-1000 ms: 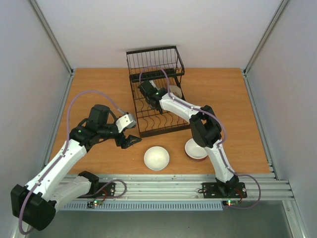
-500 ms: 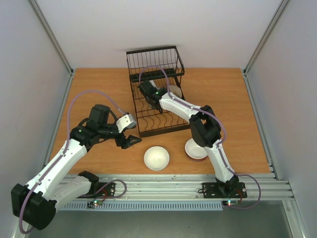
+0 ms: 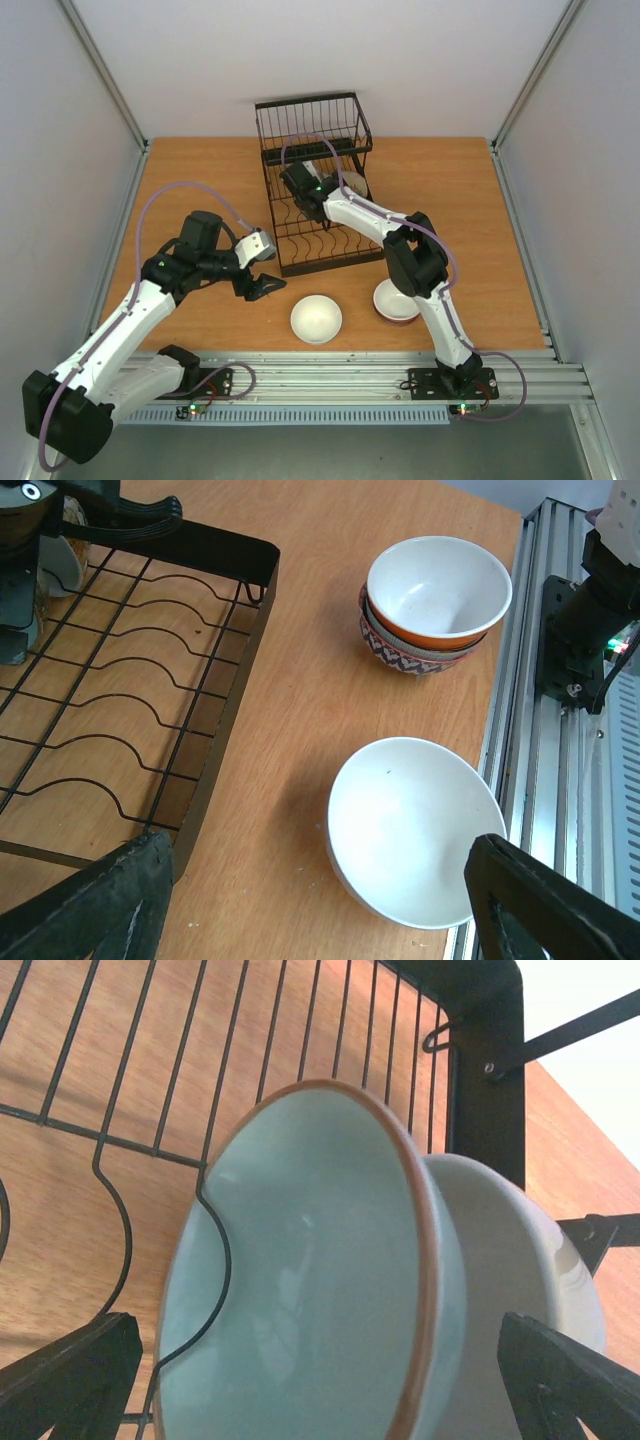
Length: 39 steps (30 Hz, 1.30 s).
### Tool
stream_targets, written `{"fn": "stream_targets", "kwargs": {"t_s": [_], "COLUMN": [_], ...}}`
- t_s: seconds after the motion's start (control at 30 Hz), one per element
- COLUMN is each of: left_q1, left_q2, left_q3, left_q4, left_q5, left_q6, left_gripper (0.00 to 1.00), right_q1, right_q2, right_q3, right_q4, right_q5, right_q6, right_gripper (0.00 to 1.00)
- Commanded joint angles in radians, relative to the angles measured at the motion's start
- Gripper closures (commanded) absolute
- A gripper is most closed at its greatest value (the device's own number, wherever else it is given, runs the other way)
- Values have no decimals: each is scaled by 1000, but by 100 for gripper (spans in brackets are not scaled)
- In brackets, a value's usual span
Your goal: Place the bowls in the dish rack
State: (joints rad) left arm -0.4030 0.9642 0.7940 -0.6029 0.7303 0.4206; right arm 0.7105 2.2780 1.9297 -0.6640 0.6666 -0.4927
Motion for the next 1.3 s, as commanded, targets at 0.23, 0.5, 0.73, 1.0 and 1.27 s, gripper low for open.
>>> {"fn": "stream_targets", "kwargs": {"t_s": [0.23, 0.5, 0.73, 1.0, 1.27], "left_q1": [2, -48, -216, -301, -365], "left_q2": [54, 131, 275, 394, 501], "left_q3": [-4, 42, 62, 108, 134], "left_q4": [-6, -117, -124, -92, -68], "left_q5": [-6, -84, -224, -281, -348], "left_q6": [21, 101, 89, 53, 27], "left_gripper": [20, 23, 24, 25, 25], "right_q1": [-17, -16, -16, -16, -6], "right_q2": [-257, -509, -785, -1014, -1087], "right_q3": [-185, -379, -602, -800, -895], "right_q4": [95, 80, 96, 93, 94], "right_q5": [-85, -134, -197, -252, -290], "right_q6": [14, 122, 228, 312, 366], "right_gripper": [1, 1, 1, 1, 1]}}
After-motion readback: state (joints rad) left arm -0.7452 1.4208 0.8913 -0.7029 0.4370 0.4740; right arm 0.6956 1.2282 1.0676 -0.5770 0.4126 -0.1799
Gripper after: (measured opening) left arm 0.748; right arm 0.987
